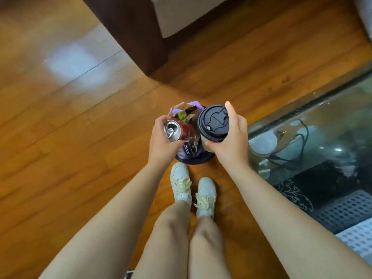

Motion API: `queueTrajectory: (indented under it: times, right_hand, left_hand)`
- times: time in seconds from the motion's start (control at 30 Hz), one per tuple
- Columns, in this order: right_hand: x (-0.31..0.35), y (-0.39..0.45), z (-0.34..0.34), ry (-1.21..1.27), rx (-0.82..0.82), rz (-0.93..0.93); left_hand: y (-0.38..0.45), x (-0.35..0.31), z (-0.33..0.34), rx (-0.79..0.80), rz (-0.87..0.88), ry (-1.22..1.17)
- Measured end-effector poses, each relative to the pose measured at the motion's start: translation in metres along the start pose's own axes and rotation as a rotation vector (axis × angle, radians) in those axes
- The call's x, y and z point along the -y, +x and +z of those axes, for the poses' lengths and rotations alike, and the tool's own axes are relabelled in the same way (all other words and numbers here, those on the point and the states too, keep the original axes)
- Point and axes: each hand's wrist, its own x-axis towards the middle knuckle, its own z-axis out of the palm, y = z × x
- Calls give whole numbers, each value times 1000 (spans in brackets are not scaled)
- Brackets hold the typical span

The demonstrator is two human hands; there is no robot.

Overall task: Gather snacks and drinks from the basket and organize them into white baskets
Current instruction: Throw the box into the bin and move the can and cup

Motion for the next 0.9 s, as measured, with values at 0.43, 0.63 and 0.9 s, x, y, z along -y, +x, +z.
queueTrajectory:
  times: [0.43,0.63,0.9]
  right_hand:
    - [-55,19,60,-70,12,-25]
    - [-55,19,54,-149,277,83]
    - [-25,-11,11,-187,416,157]
  left_hand:
    - [39,59,40,-17,8,317]
    - [39,66,36,169,-194,464]
    - [-9,48,4,132,-304,294]
